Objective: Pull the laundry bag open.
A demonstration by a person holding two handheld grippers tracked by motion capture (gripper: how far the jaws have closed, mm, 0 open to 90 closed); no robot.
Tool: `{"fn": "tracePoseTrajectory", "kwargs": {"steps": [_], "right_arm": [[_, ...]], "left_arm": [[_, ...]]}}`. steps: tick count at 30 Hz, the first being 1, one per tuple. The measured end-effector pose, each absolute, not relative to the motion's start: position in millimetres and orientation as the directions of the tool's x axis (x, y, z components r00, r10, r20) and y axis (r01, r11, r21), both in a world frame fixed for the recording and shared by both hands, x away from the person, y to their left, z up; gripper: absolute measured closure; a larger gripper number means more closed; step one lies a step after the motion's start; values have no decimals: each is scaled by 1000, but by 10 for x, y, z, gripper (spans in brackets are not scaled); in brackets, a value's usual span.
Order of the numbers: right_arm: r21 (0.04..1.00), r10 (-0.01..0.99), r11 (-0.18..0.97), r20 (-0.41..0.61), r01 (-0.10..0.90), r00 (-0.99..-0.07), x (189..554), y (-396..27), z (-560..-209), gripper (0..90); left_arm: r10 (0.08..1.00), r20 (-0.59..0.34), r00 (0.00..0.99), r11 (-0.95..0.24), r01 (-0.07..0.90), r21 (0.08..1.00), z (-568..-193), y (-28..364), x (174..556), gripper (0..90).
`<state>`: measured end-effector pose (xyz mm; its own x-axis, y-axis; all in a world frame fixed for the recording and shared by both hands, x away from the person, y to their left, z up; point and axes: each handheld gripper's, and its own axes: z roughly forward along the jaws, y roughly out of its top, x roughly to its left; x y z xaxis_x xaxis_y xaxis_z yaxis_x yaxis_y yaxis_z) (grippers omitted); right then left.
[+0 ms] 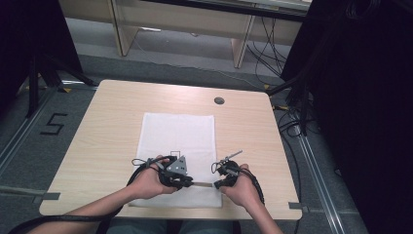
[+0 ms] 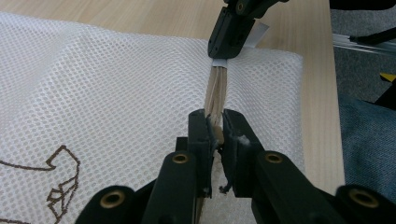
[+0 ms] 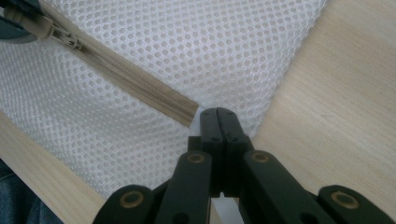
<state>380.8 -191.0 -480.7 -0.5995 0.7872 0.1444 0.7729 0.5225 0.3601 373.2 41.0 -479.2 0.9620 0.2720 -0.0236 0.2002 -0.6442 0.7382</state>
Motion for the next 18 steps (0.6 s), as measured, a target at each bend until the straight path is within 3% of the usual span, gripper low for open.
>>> {"fn": "tracePoseTrajectory", "kwargs": {"steps": [18], "right_arm": [[359, 788, 520, 149, 775, -597, 3812, -1914, -4809, 900]], "left_arm": [[277, -23, 961, -645, 204, 736, -4785, 464, 3734, 817]]}}
